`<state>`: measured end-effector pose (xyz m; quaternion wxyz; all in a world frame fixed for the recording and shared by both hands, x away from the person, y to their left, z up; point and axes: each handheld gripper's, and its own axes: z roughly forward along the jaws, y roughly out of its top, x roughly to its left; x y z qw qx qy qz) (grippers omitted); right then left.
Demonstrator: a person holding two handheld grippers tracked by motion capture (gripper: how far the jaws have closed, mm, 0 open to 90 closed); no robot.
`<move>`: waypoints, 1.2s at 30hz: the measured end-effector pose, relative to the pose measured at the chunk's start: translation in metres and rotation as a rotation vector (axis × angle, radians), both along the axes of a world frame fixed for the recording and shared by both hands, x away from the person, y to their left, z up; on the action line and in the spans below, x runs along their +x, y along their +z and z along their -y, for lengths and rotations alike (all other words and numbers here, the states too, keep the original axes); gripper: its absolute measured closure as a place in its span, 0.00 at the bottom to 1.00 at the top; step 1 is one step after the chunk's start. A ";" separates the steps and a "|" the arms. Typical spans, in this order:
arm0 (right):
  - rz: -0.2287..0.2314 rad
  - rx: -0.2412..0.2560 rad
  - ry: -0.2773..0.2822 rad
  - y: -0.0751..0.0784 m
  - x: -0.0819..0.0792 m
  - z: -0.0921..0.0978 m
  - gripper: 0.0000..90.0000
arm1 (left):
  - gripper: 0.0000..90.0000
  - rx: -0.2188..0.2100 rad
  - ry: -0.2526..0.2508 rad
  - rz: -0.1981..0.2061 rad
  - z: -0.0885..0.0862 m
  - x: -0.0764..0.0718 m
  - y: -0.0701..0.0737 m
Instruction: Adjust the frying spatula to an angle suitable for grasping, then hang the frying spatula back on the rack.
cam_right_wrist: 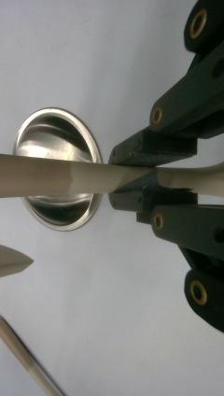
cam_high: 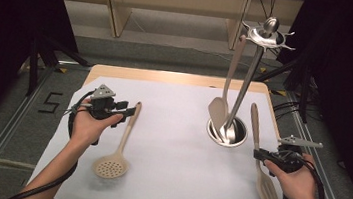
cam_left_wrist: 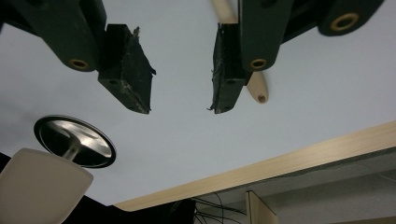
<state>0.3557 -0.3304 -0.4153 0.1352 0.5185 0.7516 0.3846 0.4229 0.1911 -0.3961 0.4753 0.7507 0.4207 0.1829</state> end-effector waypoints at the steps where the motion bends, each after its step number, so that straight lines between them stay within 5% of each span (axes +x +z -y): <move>1: -0.001 0.013 0.006 0.000 -0.001 0.000 0.88 | 0.63 0.005 0.000 -0.002 0.000 0.000 0.000; 2: 0.018 0.016 0.001 0.000 -0.002 -0.001 0.88 | 0.63 0.007 -0.002 0.001 0.000 0.000 0.000; 3: -0.022 0.023 -0.031 0.002 -0.006 -0.003 0.88 | 0.63 0.005 0.000 0.001 0.001 0.000 0.000; 4: -0.014 0.038 -0.021 0.002 -0.007 -0.004 0.88 | 0.63 0.006 0.000 -0.001 0.001 -0.001 0.000; 6: 0.048 -0.007 -0.001 0.003 -0.006 -0.001 0.88 | 0.63 0.005 -0.003 0.003 0.001 -0.002 0.001; 9: 0.081 0.001 0.006 0.006 -0.007 -0.002 0.88 | 0.63 0.001 -0.003 0.008 0.001 -0.005 0.002; 19: 0.142 -0.013 -0.021 0.018 -0.009 -0.009 0.88 | 0.62 -0.005 -0.027 0.023 0.005 -0.012 0.007; 22: 0.147 -0.005 -0.023 0.024 -0.013 -0.012 0.88 | 0.60 -0.026 -0.059 0.048 0.011 -0.017 0.013; 25: 0.207 -0.012 -0.001 0.028 -0.013 -0.012 0.88 | 0.58 -0.049 -0.095 0.079 0.020 -0.022 0.023; 26: 0.182 0.014 -0.020 0.031 -0.016 -0.015 0.88 | 0.57 -0.062 -0.103 0.090 0.024 -0.025 0.027; 28: 0.237 0.004 0.004 0.034 -0.015 -0.016 0.88 | 0.54 -0.084 -0.133 0.114 0.035 -0.029 0.035; 36: 0.320 -0.011 -0.001 0.050 -0.026 -0.030 0.88 | 0.47 -0.118 -0.282 0.198 0.081 -0.041 0.064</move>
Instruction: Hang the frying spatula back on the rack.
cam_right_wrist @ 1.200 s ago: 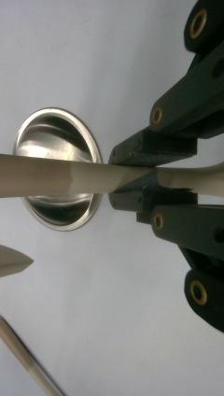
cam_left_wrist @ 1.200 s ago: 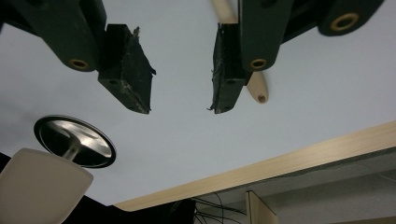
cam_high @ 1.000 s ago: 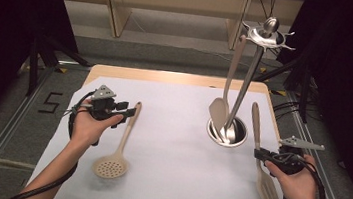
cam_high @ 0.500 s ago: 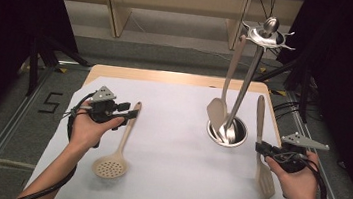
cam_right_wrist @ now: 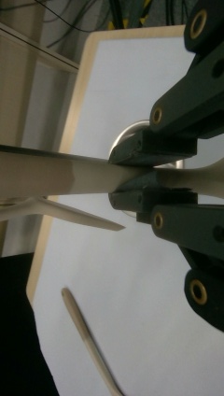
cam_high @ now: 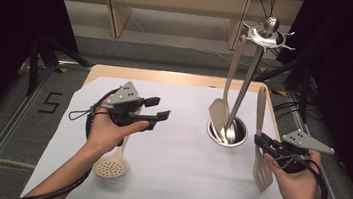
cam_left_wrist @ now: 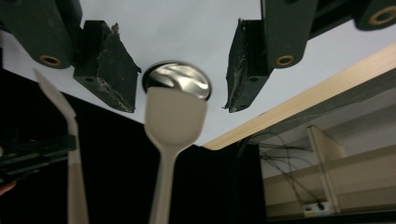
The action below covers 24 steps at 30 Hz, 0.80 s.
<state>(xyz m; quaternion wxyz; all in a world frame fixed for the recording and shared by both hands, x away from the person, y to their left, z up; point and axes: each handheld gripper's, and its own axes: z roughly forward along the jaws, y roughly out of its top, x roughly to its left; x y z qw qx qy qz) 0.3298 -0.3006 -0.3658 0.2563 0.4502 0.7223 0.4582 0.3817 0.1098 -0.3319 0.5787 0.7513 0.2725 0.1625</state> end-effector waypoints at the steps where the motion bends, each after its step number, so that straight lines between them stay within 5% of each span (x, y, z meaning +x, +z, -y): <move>1: 0.032 -0.012 0.004 0.002 0.000 0.000 0.88 | 0.47 -0.002 -0.013 0.004 0.006 -0.001 0.002; 7: 0.086 -0.006 -0.022 0.013 -0.004 -0.010 0.88 | 0.47 0.001 -0.052 0.045 0.026 -0.001 0.013; 17: 0.151 -0.017 -0.038 0.036 0.001 -0.030 0.88 | 0.47 -0.016 0.013 0.031 0.010 -0.001 0.005; 24: 0.165 -0.020 -0.047 0.039 0.004 -0.038 0.88 | 0.47 -0.031 -0.013 0.055 0.022 -0.002 0.014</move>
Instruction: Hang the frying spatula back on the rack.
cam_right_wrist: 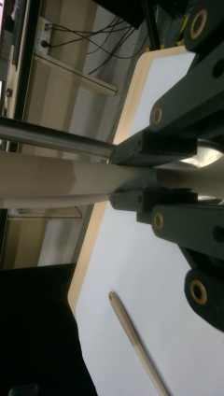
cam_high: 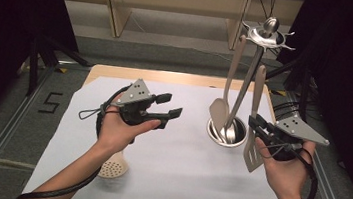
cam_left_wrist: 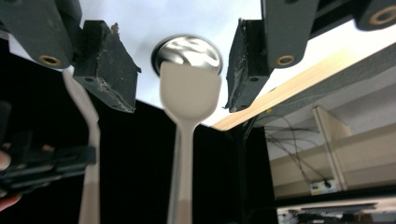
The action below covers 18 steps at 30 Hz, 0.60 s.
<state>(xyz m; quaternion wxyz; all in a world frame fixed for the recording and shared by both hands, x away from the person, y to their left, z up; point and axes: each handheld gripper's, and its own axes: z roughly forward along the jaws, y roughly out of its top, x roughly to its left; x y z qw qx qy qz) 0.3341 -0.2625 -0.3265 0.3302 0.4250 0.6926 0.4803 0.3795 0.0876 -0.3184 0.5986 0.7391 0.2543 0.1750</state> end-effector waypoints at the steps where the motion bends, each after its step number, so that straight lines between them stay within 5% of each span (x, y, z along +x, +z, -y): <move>1: -0.004 0.006 -0.004 0.000 -0.001 -0.002 0.88 | 0.47 -0.002 -0.009 0.009 0.005 0.000 0.003; 10: 0.005 -0.008 0.039 -0.004 -0.002 -0.016 0.88 | 0.48 0.023 -0.129 0.059 0.062 -0.003 0.030; 18: -0.013 0.011 0.067 -0.002 -0.006 -0.027 0.88 | 0.53 0.018 -0.210 0.051 0.108 0.007 0.043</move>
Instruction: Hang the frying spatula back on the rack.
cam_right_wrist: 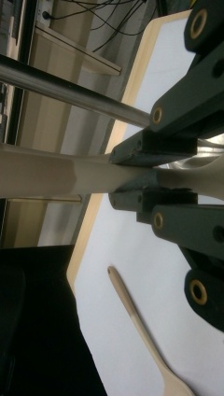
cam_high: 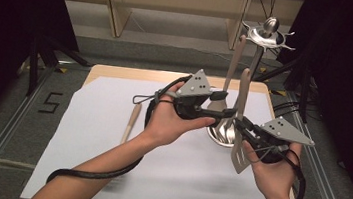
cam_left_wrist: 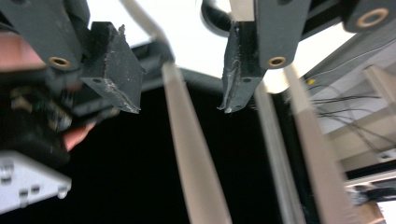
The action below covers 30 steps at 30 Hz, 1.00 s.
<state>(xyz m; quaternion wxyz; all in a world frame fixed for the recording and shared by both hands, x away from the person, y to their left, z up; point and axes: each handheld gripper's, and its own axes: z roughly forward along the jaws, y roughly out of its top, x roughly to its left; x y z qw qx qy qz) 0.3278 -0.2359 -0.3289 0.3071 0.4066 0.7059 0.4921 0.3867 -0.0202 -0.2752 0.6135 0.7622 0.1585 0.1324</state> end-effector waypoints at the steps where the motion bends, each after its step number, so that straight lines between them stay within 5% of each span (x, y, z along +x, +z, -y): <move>1: 0.005 -0.003 -0.003 0.000 -0.001 0.000 0.88 | 0.53 0.007 0.010 -0.005 0.004 0.002 0.001; 7: 0.021 -0.020 0.004 -0.001 -0.002 0.003 0.88 | 0.58 -0.026 0.002 -0.022 0.021 0.008 0.001; 11: -0.001 0.017 -0.013 -0.001 -0.005 0.001 0.88 | 0.64 -0.049 0.003 -0.022 0.024 0.007 0.000; 12: 0.040 -0.010 -0.002 -0.001 -0.003 0.003 0.88 | 0.66 -0.055 0.004 -0.018 0.023 0.007 0.000; 16: 0.015 0.008 0.006 -0.001 -0.005 -0.001 0.88 | 0.73 -0.061 0.009 -0.003 0.024 0.006 0.001; 18: 0.050 -0.017 0.008 -0.001 -0.004 0.000 0.88 | 0.77 -0.069 0.007 -0.002 0.022 0.006 0.001; 23: 0.021 0.008 0.015 -0.001 -0.007 -0.004 0.88 | 0.80 -0.092 -0.025 -0.028 0.020 0.005 0.002; 26: 0.035 0.017 0.038 0.000 -0.006 -0.004 0.87 | 0.81 -0.092 -0.049 -0.010 0.017 0.004 0.005; 28: 0.084 -0.004 0.049 0.000 -0.006 -0.001 0.87 | 0.81 -0.095 -0.075 0.002 0.015 0.003 0.007; 30: 0.069 0.026 0.080 0.001 -0.007 -0.002 0.87 | 0.82 -0.098 -0.093 0.006 0.013 0.002 0.009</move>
